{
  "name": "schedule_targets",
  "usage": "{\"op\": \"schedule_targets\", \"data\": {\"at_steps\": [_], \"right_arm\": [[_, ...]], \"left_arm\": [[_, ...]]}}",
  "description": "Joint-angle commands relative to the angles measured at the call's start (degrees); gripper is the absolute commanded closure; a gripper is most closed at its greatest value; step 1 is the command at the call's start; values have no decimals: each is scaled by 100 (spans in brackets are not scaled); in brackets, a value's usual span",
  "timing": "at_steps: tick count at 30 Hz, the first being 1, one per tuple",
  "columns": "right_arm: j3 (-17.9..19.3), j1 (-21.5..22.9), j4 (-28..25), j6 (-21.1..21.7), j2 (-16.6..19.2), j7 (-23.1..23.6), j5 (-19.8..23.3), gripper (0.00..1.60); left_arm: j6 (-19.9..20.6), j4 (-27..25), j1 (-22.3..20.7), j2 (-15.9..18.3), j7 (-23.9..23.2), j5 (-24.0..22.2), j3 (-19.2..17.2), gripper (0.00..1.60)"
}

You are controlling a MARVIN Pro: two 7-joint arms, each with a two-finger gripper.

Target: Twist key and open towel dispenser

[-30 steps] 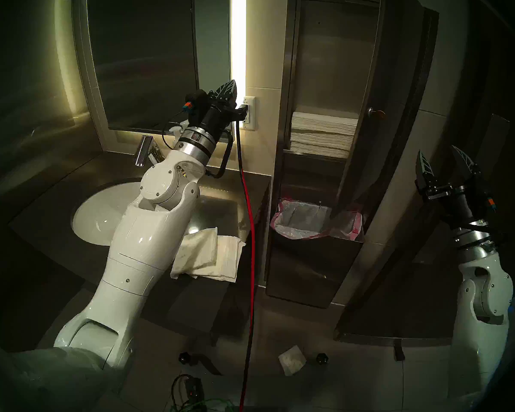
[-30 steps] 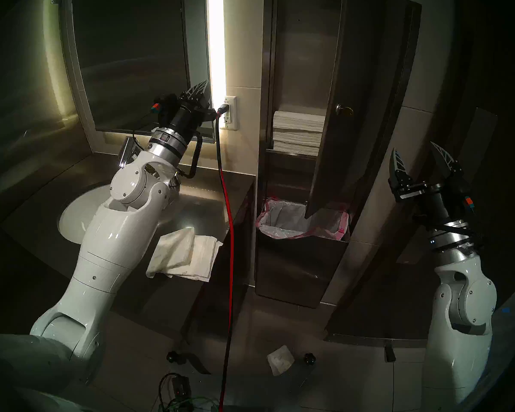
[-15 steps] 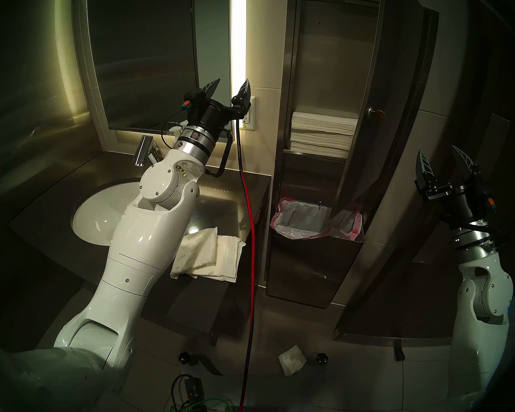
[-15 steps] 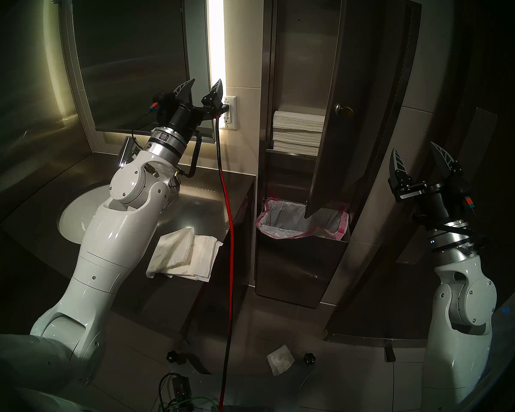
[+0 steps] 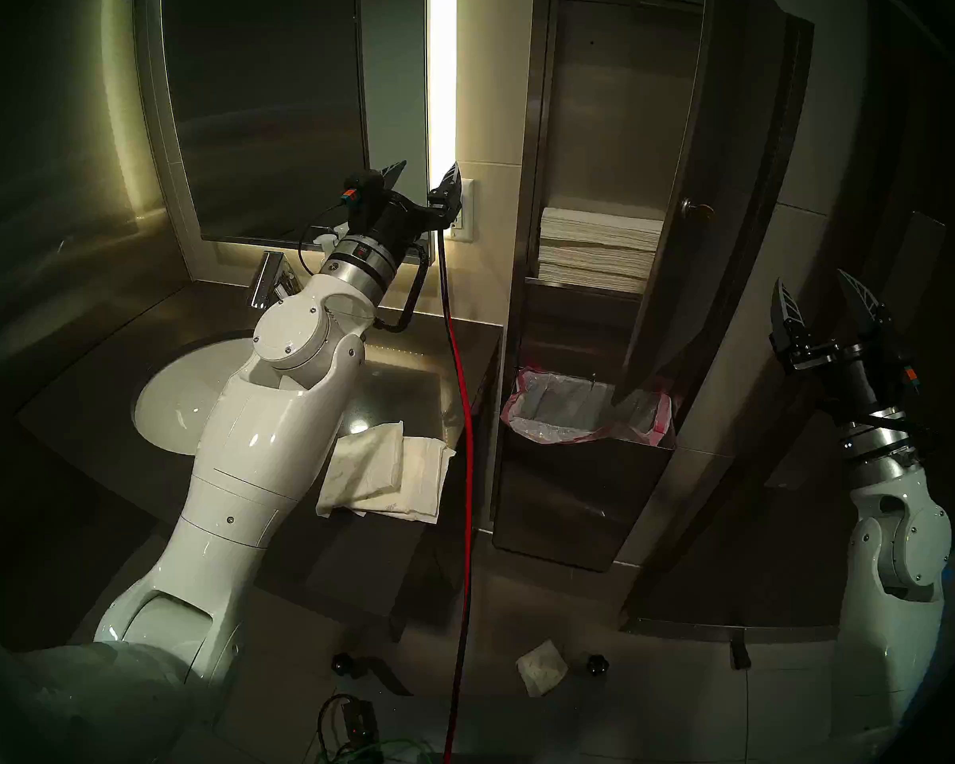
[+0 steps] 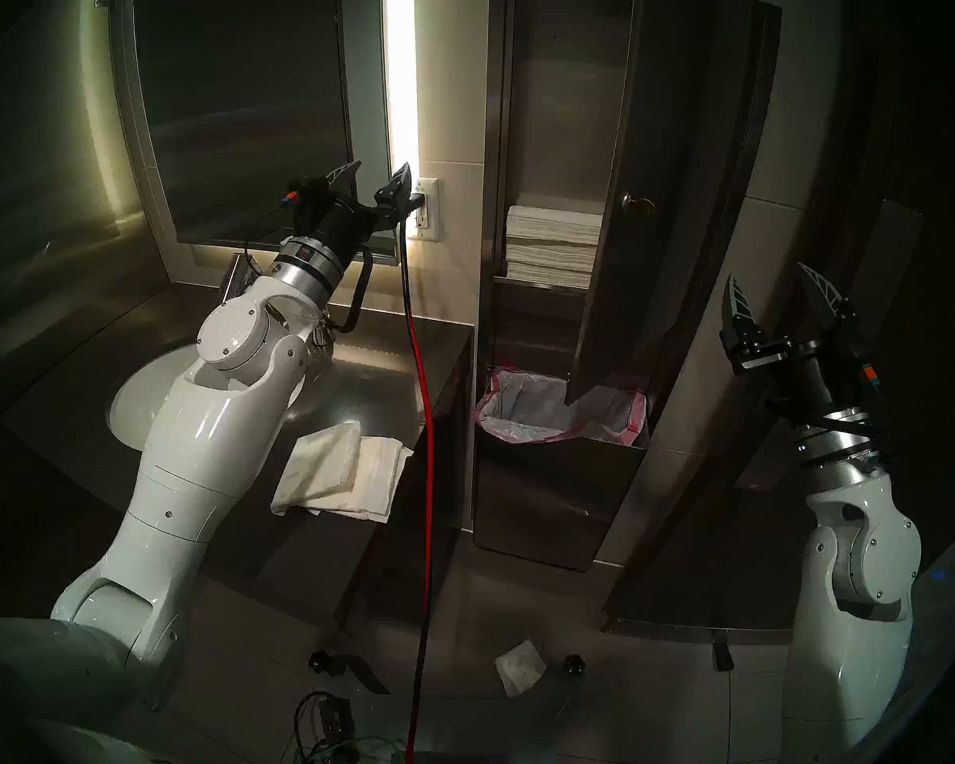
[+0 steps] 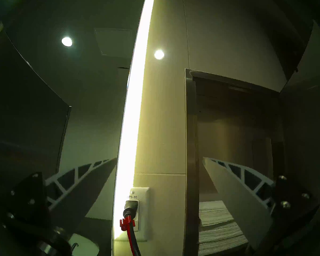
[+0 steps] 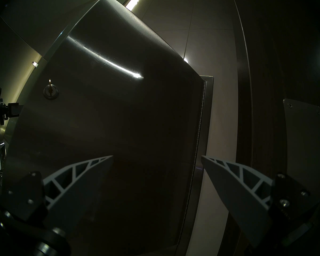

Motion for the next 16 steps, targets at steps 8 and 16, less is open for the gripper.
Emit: {"op": "schedule_targets", "data": {"at_steps": [8,16], "right_arm": [[-3,17,-62,-1,12,-3,-11,0],[-3,17,-62,-1,12,-4,-11,0]], "left_arm": [[-62,-80,-119,-51,-65,-22,-23,0],[-58,-79,-116,-65,-81,-12,-36,0]]}}
